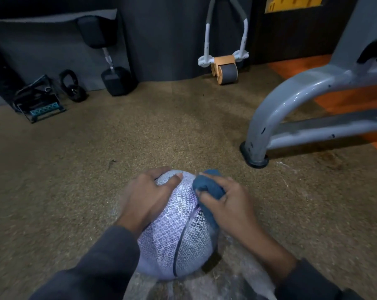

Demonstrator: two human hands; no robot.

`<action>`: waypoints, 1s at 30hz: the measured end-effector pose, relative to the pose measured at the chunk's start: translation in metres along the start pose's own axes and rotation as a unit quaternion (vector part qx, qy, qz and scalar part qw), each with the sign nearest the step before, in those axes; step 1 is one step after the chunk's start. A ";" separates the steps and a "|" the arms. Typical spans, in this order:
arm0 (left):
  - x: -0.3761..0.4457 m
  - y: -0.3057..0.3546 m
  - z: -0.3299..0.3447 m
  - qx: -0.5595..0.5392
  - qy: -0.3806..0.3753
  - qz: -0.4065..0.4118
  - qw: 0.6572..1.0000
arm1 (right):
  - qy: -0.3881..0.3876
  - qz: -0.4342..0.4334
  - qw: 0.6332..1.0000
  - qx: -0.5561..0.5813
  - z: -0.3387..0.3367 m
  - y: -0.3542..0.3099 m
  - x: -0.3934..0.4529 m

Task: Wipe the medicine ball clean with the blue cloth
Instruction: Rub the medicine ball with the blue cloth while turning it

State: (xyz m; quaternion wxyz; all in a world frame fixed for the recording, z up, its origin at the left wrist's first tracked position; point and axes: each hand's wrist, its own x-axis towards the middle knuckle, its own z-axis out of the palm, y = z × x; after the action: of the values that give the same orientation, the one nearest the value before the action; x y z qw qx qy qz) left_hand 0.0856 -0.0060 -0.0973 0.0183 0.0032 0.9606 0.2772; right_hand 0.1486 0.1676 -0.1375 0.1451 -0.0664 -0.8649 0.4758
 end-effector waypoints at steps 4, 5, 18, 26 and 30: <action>-0.006 0.005 0.004 0.009 0.014 -0.002 1.000 | 0.007 -0.009 1.000 0.005 -0.007 -0.003 -0.015; -0.006 0.007 0.004 0.007 0.015 -0.008 1.000 | -0.003 -0.035 0.999 -0.007 -0.006 -0.009 -0.027; -0.005 0.007 0.002 -0.005 0.005 -0.015 1.000 | -0.023 -0.040 0.999 -0.022 -0.010 -0.007 -0.045; -0.007 0.003 0.000 -0.005 0.012 -0.006 1.000 | 0.002 -0.005 0.998 -0.058 -0.016 0.003 -0.022; -0.009 0.004 0.001 -0.011 0.017 0.000 1.000 | -0.044 -0.075 0.993 -0.074 -0.010 -0.024 -0.049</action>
State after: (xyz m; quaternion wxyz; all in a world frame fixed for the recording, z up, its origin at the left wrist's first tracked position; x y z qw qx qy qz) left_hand 0.0946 -0.0023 -0.0953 0.0017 -0.0021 0.9577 0.2877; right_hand 0.1990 0.1509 -0.1216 0.1374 0.0095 -0.9057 0.4010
